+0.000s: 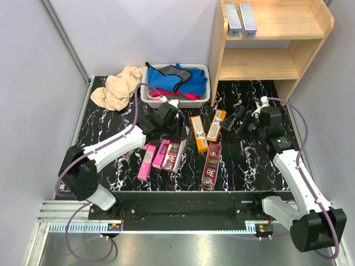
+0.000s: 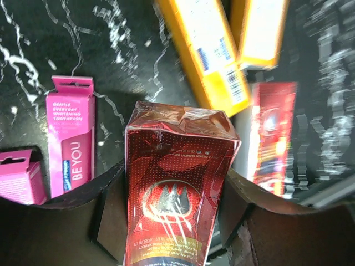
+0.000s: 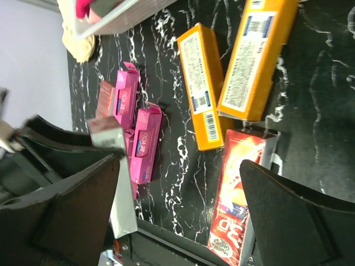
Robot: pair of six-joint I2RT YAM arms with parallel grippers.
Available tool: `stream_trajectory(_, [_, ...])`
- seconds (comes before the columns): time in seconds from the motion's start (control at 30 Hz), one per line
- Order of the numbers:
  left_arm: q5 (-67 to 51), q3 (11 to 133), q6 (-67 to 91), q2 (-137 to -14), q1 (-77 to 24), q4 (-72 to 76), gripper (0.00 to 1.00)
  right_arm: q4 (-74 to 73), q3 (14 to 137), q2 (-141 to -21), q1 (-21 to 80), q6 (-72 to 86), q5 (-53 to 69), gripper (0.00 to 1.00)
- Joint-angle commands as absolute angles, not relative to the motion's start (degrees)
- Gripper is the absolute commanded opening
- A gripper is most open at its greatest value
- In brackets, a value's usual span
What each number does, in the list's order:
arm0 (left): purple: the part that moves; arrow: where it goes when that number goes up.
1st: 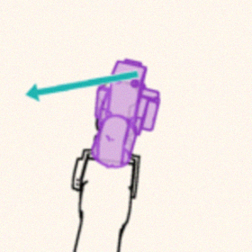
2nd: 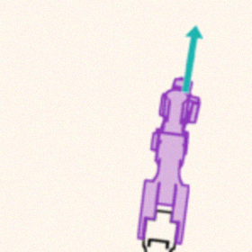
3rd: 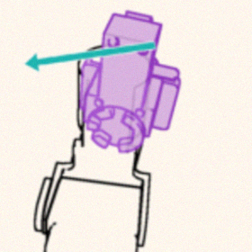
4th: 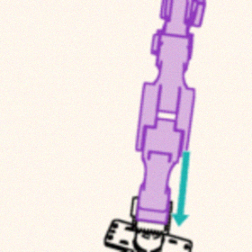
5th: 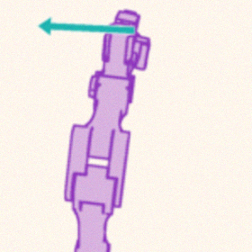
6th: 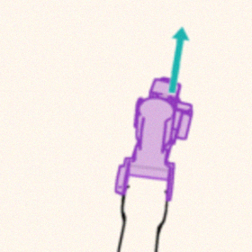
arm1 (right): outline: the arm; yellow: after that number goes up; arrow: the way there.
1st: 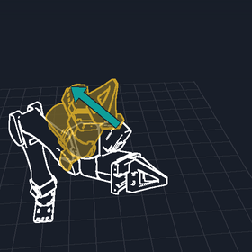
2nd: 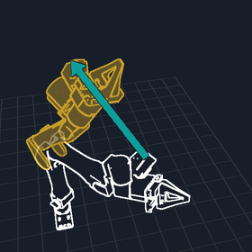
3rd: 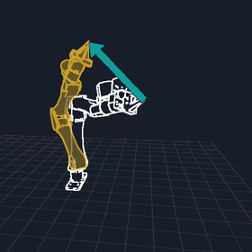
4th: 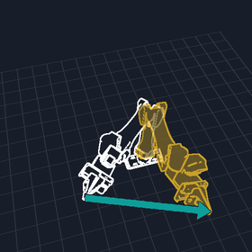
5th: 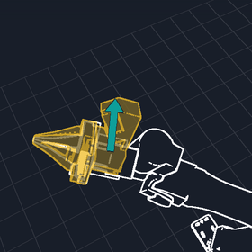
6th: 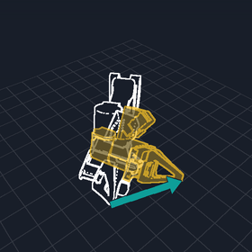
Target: Place and organize the toothpastes onto the shelf
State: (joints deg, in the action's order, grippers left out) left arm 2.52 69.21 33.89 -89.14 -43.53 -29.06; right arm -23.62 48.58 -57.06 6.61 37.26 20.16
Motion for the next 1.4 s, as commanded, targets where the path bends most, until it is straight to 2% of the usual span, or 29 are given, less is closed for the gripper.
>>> stream_trajectory(0.0, [-6.9, 66.8, 38.7, -82.7, -39.8, -20.7, 0.49, -23.4, 52.5, -57.7, 14.4, 38.0, 13.1, 1.00])
stream_trajectory(0.2, [-19.5, 54.8, 50.7, -78.1, -31.2, -4.9, 0.49, -22.9, 54.0, -57.9, 26.2, 40.1, 4.4, 1.00])
stream_trajectory(0.43, [-24.7, 39.8, 67.1, -74.4, -23.5, 18.2, 0.49, -22.4, 55.9, -61.6, 43.0, 40.8, -8.3, 1.00])
stream_trajectory(0.77, [-29.8, 35.4, 81.2, -77.7, -20.7, 34.4, 0.51, -17.8, 57.7, -70.1, 64.8, 38.9, -25.6, 1.00])
stream_trajectory(1.0, [-30.6, 33.9, 83.1, -78.8, -20.7, 38.3, 0.51, -14.2, 58.4, -73.1, 68.0, 37.8, -26.6, 0.99])
stream_trajectory(1.1, [-31.0, 33.5, 83.8, -79.1, -20.7, 39.8, 0.51, -14.1, 58.5, -74.6, 68.0, 38.1, -27.4, 0.91])
stream_trajectory(1.23, [-31.5, 33.0, 85.1, -78.8, -20.7, 41.4, 0.51, -13.4, 58.4, -75.6, 68.0, 38.4, -27.7, 0.66])
stream_trajectory(1.33, [-31.2, 32.4, 86.5, -78.8, -20.7, 43.6, 0.52, -13.4, 58.6, -76.0, 68.0, 38.2, -27.8, 0.55])
stream_trajectory(1.37, [-31.1, 32.2, 87.1, -79.0, -20.7, 44.5, 0.52, -13.4, 58.5, -75.9, 68.1, 38.4, -27.8, 0.46])
